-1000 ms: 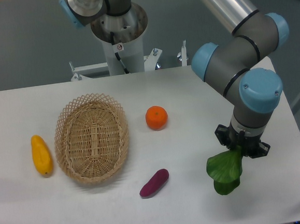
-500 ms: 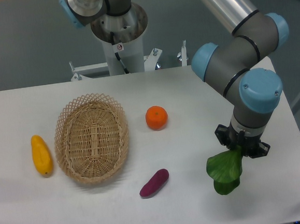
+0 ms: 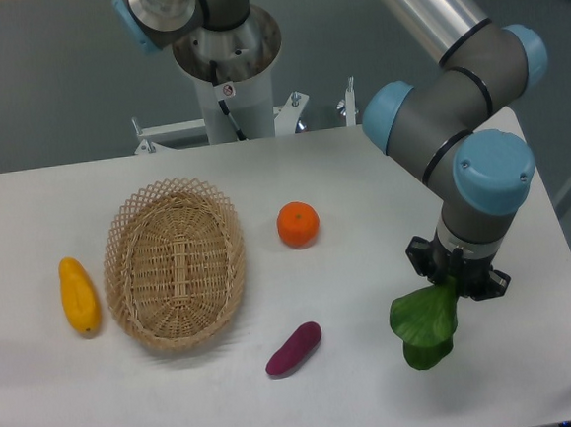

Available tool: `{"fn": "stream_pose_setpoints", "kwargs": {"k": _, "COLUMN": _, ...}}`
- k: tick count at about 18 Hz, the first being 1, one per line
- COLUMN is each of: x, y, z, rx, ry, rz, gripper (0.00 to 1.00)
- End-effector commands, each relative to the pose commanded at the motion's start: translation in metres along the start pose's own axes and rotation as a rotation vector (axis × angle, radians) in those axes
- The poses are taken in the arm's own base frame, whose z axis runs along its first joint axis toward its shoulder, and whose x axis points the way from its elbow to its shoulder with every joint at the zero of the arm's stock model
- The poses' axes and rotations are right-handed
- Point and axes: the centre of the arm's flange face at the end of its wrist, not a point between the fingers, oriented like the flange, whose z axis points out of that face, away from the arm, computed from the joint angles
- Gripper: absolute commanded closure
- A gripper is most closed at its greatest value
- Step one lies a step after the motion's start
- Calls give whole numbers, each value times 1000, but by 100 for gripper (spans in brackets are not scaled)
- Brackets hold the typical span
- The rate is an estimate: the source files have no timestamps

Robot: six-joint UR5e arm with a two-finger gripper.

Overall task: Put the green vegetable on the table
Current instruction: 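Move the held bok choy toward the orange and lower it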

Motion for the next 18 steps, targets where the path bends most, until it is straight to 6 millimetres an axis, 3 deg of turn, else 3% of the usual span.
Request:
{"fn": "stream_pose_setpoints", "kwargs": {"k": 2, "x": 17, "y": 7, "z": 2, "rx": -7, "ry": 17, "rz": 57, "gripper": 72}}
{"fn": "stream_pose_setpoints", "kwargs": {"k": 6, "x": 34, "y": 32, "z": 9, "rx": -8, "ry": 21, "rz": 169, "gripper": 72}}
{"fn": "stream_pose_setpoints", "kwargs": {"k": 8, "x": 45, "y": 43, "z": 17, "rx": -4, "ry": 1, "rz": 196, "gripper": 72}}
{"fn": "stream_pose_setpoints", "kwargs": {"k": 13, "x": 69, "y": 95, "z": 55, "rx": -8, "ry": 4, "rz": 315, "gripper": 72}}
{"fn": "stream_pose_setpoints", "kwargs": {"k": 18, "x": 86, "y": 110, "z": 64, "rx": -9, "ry": 37, "rz": 390, "gripper": 72}}
